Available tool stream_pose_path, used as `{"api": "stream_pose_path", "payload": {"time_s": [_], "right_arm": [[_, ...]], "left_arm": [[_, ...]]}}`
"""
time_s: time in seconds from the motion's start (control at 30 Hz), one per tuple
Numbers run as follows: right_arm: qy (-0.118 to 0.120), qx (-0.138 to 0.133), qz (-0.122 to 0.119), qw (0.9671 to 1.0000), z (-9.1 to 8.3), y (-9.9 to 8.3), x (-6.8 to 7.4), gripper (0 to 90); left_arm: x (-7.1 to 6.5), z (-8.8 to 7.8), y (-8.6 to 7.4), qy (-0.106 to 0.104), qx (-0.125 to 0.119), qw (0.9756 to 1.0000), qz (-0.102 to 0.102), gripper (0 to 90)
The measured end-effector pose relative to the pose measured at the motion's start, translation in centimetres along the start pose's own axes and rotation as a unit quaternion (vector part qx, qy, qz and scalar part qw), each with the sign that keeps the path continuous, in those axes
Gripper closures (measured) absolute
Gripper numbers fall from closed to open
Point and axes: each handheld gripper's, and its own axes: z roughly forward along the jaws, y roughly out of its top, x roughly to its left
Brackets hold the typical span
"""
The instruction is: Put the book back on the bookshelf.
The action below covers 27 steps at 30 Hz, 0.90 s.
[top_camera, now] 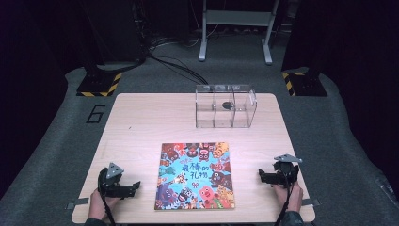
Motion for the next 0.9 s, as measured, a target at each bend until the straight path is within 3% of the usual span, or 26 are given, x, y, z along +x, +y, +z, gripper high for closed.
{"api": "stream_pose_path", "payload": {"time_s": [0.47, 0.67, 0.9], "right_arm": [[0.007, 0.010, -0.008, 0.9999, 0.1, 0.4, -0.1, 0.0], [0.034, -0.010, 0.017, 0.9992, -0.8, 0.6, 0.1, 0.0], [0.059, -0.020, 0.007, 0.9980, -1.7, 1.6, 1.7, 0.3]], "left_arm": [[0.0, 0.0, 0.0, 0.004, 0.004, 1.0000, -0.001, 0.0], [-0.5, -0.2, 0.1, 0.006, -0.010, 0.9999, -0.013, 0.0], [-1.3, -0.2, 0.9, -0.010, -0.017, 0.9997, -0.012, 0.0]]}}
